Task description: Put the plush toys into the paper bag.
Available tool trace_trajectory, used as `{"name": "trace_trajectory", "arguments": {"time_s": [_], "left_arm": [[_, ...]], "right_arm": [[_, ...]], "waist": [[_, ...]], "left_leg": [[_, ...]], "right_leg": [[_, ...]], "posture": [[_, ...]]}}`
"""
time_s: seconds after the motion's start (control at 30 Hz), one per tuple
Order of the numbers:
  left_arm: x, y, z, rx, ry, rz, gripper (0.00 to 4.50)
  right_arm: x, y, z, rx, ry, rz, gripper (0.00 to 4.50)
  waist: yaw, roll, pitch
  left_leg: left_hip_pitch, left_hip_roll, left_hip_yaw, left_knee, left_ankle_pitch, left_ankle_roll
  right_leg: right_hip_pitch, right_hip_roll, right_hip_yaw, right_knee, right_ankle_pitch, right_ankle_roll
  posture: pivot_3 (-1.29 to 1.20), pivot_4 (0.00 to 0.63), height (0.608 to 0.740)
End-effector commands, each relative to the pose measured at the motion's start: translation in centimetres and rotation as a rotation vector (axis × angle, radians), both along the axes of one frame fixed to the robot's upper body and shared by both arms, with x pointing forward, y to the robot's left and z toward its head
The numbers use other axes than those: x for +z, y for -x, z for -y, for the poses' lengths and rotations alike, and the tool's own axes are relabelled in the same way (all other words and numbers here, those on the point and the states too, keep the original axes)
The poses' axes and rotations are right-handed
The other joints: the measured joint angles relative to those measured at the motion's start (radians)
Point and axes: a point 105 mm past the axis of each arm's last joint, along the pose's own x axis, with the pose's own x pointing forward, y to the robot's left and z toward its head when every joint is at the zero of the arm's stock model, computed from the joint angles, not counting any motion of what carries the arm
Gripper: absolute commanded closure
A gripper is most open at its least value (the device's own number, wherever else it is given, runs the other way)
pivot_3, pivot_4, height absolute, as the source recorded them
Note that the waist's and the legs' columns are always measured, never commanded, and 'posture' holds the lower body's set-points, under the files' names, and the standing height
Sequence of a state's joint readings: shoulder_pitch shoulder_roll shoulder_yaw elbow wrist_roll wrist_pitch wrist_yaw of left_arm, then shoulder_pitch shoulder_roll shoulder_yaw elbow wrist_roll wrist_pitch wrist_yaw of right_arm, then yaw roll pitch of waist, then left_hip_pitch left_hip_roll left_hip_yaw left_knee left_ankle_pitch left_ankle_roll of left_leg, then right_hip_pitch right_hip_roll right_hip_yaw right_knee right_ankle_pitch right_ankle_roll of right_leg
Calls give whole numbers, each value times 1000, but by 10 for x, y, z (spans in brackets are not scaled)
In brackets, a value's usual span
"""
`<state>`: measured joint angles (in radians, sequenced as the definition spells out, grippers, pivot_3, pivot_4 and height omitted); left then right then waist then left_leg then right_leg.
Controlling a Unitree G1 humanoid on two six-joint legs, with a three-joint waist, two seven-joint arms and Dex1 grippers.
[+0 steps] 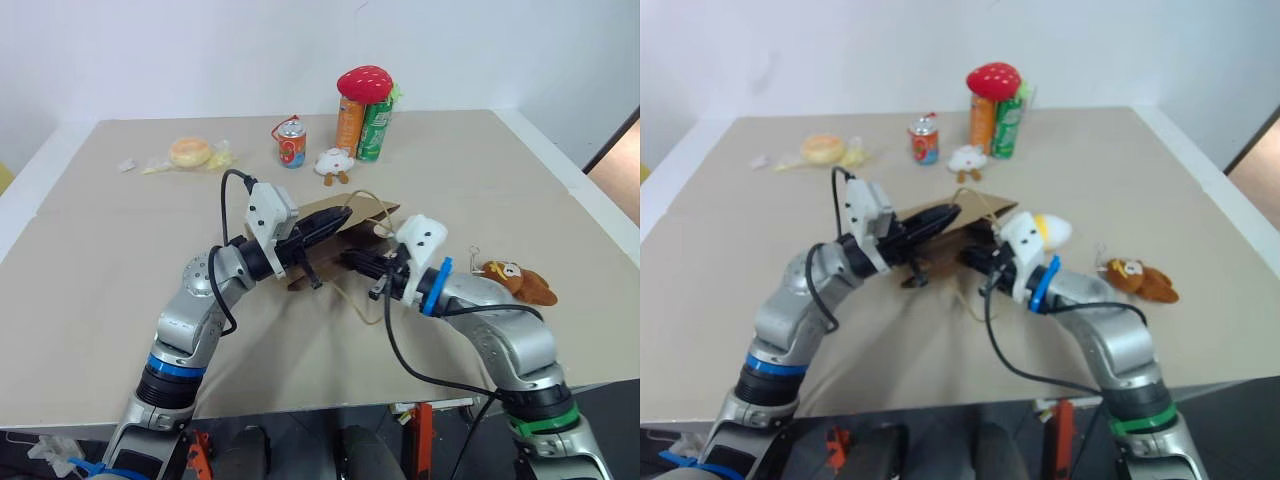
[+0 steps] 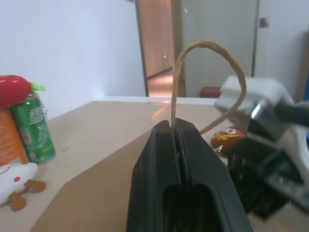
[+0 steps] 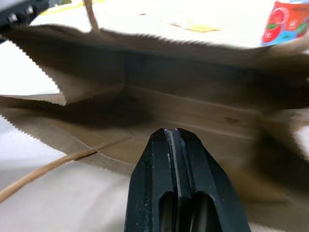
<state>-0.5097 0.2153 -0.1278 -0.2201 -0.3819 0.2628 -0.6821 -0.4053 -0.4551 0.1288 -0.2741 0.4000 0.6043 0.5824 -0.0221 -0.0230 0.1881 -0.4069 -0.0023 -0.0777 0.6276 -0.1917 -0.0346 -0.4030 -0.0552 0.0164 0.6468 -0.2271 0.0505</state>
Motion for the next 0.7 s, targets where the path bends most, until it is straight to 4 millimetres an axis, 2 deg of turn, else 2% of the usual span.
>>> {"name": "trace_trajectory", "arguments": {"time_s": [0.03, 0.2, 0.3, 0.4, 0.5, 0.7], "left_arm": [[21, 4, -2, 20, 46, 67, 4500], [32, 1, -7, 65, 65, 113, 4500], [43, 2, -8, 88, 66, 165, 4500], [57, 0, -13, 135, 91, 222, 4500], [71, 11, -9, 122, 71, 337, 4500], [76, 35, 4, 43, 8, 461, 4500]], "right_arm": [[-11, -10, -9, -41, 47, 10, 4484], [-47, -11, -14, -54, 140, -45, 4484], [-60, -13, -12, -80, 159, -75, 4484], [-64, -13, -12, -91, 166, -76, 4484], [-63, -15, -13, -105, 149, -77, 4484], [-59, -19, -10, -123, 149, -68, 4484]], "waist": [[0, 0, 0], [1, 0, 0], [1, 0, 0], [0, 0, 0], [0, 0, 0], [-2, 0, 0]], "left_leg": [[0, 0, 0, 0, 0, 0], [-1, -1, 0, 0, 0, 0], [0, -1, 0, 0, 0, 0], [0, -1, 0, 0, 0, 0], [0, 0, 0, 0, 0, 0], [1, 0, 1, 0, 1, 0]], "right_leg": [[0, 0, 0, 0, 0, 0], [0, -1, 0, 0, 0, 0], [0, -1, 0, 0, 0, 0], [0, 0, 0, 0, 0, 0], [0, 0, 1, 0, 1, 0], [0, 1, 1, 0, 1, 0]], "posture": [[0, 150, 740], [0, 150, 740], [0, 150, 740], [0, 150, 740], [0, 150, 740], [0, 150, 740]]}}
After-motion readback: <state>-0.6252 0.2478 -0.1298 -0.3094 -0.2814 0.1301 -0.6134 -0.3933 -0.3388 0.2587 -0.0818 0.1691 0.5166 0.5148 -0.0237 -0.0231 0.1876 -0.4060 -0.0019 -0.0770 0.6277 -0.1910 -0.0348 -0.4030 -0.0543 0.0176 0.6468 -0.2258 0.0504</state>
